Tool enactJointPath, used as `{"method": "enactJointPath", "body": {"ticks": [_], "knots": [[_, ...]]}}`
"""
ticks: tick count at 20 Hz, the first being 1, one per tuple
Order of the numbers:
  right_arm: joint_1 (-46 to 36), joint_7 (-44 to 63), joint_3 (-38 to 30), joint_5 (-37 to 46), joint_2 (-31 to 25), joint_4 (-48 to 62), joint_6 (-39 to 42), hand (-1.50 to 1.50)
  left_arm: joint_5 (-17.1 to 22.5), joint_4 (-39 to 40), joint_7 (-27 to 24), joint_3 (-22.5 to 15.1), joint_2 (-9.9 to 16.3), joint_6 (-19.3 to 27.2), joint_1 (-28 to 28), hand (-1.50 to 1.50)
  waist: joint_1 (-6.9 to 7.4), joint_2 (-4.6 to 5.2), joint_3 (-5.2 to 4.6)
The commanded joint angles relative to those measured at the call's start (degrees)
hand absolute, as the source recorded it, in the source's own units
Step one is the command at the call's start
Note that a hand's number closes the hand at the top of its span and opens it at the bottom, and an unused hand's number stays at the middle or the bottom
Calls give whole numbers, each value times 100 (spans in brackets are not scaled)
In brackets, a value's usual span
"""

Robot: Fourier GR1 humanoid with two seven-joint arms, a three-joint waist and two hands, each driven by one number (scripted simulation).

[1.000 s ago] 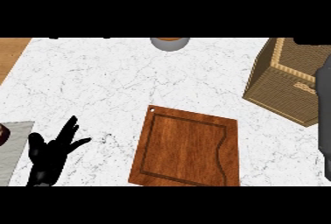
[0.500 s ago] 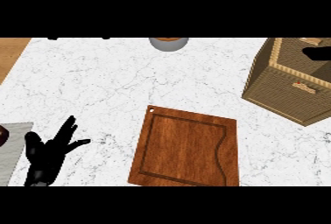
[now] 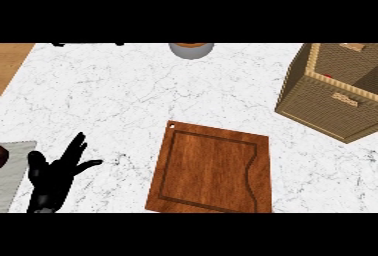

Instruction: Pick the tomato from the cutting board and place it in the basket

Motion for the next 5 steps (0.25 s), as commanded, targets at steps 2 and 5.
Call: {"method": "enactJointPath", "body": {"ticks": [2, 5], "knots": [[616, 432, -399, -150, -99, -1025, 105, -150, -115, 129, 241, -178, -102, 14, 451, 0, -50, 39, -68], [1338, 324, -727, -532, -133, -1613, 399, -150, -102, 482, -5, -49, -56, -73, 408, 0, -138, 39, -70]]}}
